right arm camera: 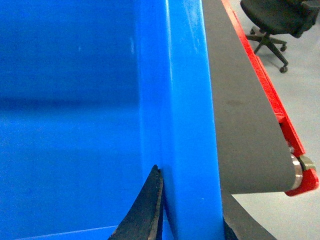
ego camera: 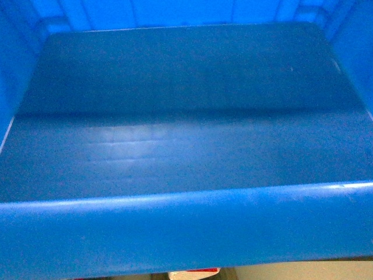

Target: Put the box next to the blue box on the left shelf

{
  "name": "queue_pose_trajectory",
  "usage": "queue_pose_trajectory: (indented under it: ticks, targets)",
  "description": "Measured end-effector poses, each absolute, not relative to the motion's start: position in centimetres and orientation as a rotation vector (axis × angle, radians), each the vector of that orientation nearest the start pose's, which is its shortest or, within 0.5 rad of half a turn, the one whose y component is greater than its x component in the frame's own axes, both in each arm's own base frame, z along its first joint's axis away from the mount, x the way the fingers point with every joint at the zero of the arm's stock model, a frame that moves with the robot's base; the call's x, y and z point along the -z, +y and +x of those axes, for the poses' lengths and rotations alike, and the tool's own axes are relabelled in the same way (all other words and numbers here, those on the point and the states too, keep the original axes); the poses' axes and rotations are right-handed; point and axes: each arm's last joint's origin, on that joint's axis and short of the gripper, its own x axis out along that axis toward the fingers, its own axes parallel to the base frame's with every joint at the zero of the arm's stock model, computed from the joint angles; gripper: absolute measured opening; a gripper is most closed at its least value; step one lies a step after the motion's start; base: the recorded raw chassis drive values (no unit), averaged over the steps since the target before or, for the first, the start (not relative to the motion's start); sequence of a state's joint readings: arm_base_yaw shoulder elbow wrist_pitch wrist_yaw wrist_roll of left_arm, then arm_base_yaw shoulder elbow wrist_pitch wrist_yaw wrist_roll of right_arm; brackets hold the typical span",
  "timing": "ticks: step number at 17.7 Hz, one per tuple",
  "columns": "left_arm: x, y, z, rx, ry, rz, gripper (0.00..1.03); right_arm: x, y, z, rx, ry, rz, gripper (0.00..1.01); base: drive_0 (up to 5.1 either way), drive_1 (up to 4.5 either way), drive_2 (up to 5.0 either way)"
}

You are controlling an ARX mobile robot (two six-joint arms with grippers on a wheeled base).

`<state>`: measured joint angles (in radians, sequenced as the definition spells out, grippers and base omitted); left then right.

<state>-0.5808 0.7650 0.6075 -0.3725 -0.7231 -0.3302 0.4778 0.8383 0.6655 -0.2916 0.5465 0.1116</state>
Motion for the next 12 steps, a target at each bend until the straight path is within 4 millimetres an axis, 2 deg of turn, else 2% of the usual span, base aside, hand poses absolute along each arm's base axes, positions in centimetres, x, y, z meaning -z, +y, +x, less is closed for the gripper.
queue_pose_trajectory:
  ticks: [12]
  targets:
    - [-26.2,-7.13,14.28,-0.203,0.39,-0.006,0.11,-27.55,6.81,16.45,0.094,0.399,-0.119,0.16,-1.5,-1.52,-1.5]
